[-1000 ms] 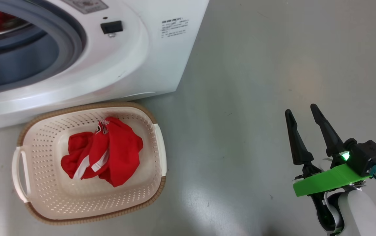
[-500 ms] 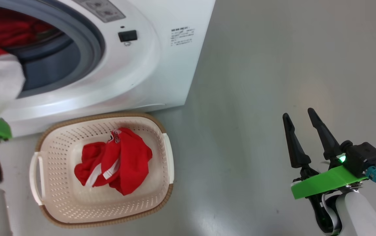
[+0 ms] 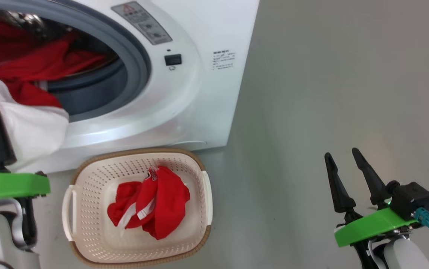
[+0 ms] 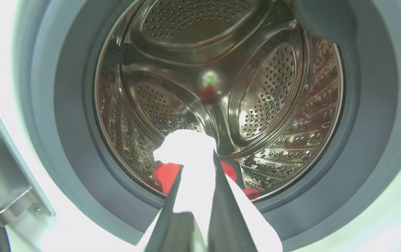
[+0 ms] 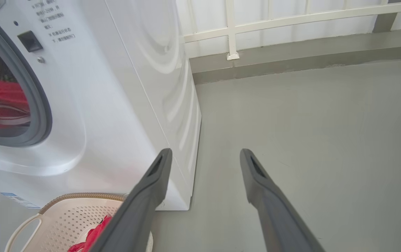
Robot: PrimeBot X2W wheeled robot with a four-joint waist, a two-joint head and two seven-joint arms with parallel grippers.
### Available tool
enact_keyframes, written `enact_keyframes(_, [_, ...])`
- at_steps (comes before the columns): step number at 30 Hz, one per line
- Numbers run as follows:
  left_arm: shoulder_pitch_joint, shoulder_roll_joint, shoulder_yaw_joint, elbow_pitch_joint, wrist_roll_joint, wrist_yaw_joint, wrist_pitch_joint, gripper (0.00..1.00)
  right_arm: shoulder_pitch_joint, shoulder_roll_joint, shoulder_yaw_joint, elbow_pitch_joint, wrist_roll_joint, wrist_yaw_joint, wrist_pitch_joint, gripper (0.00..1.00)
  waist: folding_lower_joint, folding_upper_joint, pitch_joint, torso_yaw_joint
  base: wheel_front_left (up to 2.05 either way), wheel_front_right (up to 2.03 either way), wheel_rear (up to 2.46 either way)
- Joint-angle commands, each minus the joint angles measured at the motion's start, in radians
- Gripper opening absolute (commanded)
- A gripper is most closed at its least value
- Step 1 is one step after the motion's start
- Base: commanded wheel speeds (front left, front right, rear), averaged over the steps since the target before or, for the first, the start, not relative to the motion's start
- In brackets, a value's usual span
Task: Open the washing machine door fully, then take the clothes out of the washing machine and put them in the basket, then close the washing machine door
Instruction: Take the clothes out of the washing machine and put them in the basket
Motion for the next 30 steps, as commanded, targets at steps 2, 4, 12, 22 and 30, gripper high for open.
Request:
enact_keyframes(2, [0.042,0.019,0.016,-0.071,0.005,-0.007,-0.005,0.00,0.021,-0.004,0.018,-0.017,0.008,0.007,-0.006,1.00,0.0000,0.0000,-0.047,0.031,0.00,0.00,0.00])
enact_keyframes(4, [0.065,0.009,0.013,-0.112,0.001,-0.009,-0.005,0.00,0.029,-0.003,0.015,-0.018,0.010,0.007,-0.006,1.00,0.0000,0.0000,-0.059,0.037,0.00,0.00,0.00])
enact_keyframes(12, [0.131,-0.011,-0.013,-0.287,-0.009,-0.013,-0.005,0.00,0.039,-0.001,0.002,-0.022,0.012,0.007,-0.006,1.00,0.0000,0.0000,-0.071,0.057,0.00,0.00,0.00])
enact_keyframes(22, [0.169,-0.014,-0.066,-0.478,-0.055,0.022,-0.005,0.00,0.030,0.002,-0.002,-0.024,0.012,0.007,-0.006,1.00,0.0000,0.0000,-0.058,0.059,0.00,0.00,0.00])
enact_keyframes(30, [0.228,-0.014,-0.110,-0.498,-0.073,0.059,-0.005,0.00,0.031,0.004,-0.008,-0.024,0.014,0.007,-0.006,1.00,0.0000,0.0000,-0.057,0.058,0.00,0.00,0.00])
